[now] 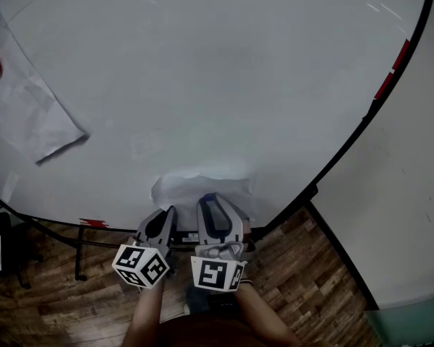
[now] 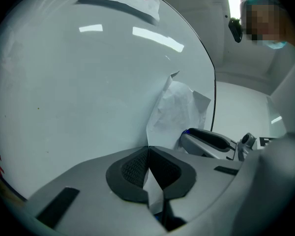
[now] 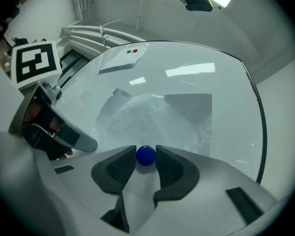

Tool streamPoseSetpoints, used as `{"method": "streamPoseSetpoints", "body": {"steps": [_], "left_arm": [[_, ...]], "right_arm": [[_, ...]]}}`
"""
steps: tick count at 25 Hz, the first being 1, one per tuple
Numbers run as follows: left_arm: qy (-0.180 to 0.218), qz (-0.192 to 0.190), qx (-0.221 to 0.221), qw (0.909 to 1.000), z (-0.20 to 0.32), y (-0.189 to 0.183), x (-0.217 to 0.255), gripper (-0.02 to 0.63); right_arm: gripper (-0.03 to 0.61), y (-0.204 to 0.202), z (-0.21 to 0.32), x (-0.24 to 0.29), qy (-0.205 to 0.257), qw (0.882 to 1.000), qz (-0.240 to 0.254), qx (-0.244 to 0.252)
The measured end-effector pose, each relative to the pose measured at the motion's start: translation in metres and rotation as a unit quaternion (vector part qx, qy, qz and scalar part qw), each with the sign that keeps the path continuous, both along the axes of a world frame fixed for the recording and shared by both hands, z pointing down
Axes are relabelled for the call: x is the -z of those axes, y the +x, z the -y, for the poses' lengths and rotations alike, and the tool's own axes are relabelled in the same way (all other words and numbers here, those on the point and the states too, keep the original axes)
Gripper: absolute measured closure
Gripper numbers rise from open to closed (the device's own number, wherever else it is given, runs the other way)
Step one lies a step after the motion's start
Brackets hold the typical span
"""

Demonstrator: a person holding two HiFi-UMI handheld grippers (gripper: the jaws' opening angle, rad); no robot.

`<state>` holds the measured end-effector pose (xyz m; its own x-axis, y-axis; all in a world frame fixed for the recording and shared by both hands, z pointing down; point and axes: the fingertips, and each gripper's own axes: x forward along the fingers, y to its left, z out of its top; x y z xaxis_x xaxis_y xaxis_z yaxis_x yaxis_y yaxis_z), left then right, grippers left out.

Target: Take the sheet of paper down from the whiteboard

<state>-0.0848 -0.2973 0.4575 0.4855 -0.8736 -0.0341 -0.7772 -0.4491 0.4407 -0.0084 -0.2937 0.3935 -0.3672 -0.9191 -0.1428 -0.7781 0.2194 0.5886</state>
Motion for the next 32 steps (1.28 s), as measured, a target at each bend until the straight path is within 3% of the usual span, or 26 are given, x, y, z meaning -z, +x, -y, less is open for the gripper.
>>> {"method": "streamPoseSetpoints", "body": {"steps": [10,19,32], "left_arm": [[0.001,-0.003,-0.005,1.0000,0.000,-0.001,0.002,0.589],[-0.006,-0.050,-0.014,0.9986,0.000,-0.006,0.007,0.589],[0.000,-0.066,-0.016,0.9977,-0.004,-0.009,0.018,0.589]], "right_arm": [[0.443,0.000,0.000,0.000,-0.007,1.000,0.004,0.005],[0.445,0.000,0.000,0.001,-0.018,1.000,0.006,0.014],[0.445,0.001,-0.012,0.001,-0.021,0.999,0.012,0.032]]}}
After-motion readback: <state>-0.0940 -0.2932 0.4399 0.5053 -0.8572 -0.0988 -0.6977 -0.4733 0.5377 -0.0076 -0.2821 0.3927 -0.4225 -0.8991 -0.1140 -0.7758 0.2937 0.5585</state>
